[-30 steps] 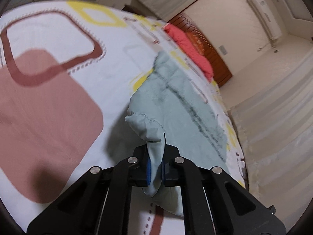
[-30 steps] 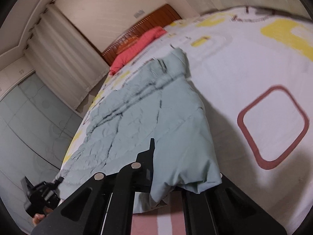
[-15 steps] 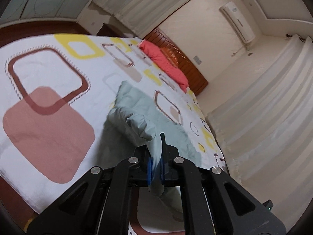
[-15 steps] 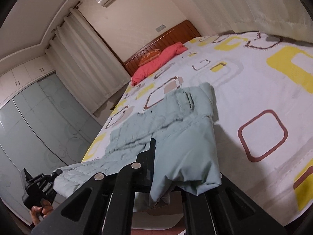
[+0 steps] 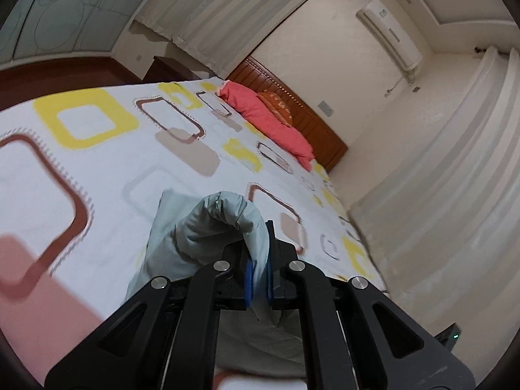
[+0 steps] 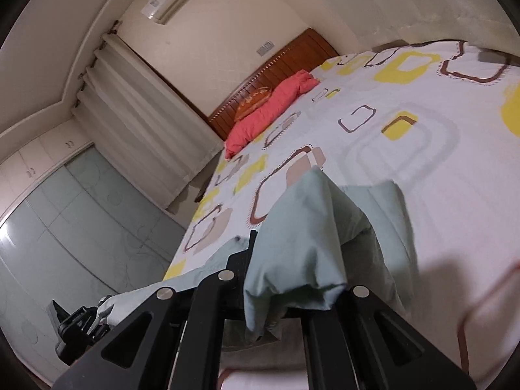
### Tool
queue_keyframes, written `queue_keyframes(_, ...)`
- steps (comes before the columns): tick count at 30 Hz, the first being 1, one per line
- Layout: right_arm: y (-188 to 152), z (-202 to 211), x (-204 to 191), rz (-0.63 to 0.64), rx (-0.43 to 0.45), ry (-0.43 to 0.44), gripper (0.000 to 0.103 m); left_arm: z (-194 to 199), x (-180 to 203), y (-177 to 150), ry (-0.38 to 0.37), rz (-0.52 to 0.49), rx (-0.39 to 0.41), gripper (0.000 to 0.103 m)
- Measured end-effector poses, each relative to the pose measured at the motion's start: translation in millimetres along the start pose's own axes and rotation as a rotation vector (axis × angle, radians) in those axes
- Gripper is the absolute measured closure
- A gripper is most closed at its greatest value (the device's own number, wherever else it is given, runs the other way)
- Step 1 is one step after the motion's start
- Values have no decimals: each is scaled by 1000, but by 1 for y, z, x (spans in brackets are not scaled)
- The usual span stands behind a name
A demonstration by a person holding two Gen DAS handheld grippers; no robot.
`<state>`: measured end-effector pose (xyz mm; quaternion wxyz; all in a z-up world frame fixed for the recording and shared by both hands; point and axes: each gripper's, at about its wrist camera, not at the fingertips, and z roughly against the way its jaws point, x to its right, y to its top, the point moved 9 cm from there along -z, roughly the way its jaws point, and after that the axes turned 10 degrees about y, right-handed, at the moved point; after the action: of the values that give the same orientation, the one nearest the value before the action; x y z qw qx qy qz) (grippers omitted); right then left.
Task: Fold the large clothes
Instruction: 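Lift the hem with both tools and fold it toward the collar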
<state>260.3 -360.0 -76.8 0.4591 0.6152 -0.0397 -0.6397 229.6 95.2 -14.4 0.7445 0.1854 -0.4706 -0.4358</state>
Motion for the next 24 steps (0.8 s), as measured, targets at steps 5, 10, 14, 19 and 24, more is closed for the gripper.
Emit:
queue_keyframes(5, 12, -60, 26, -33, -32, -52, 99, -83, -4, 8, 92, -40, -43, 98)
queue_keyframes(10, 5, -119, 65, -69, -105, -122, 99, -158, -18, 2, 175, -56, -109, 98)
queue_keyframes(14, -2, -147, 90, -89, -146, -161, 98, -199, -31, -6, 222, -78, -151, 98)
queue_keyframes(19, -11, -164, 109, -120, -181, -184, 97, -225, -39, -16, 251, -94, -192, 97)
queue_keyframes(24, -9, -171, 111, -112, -194, -193, 90, -241, -41, -18, 279, -108, -222, 94)
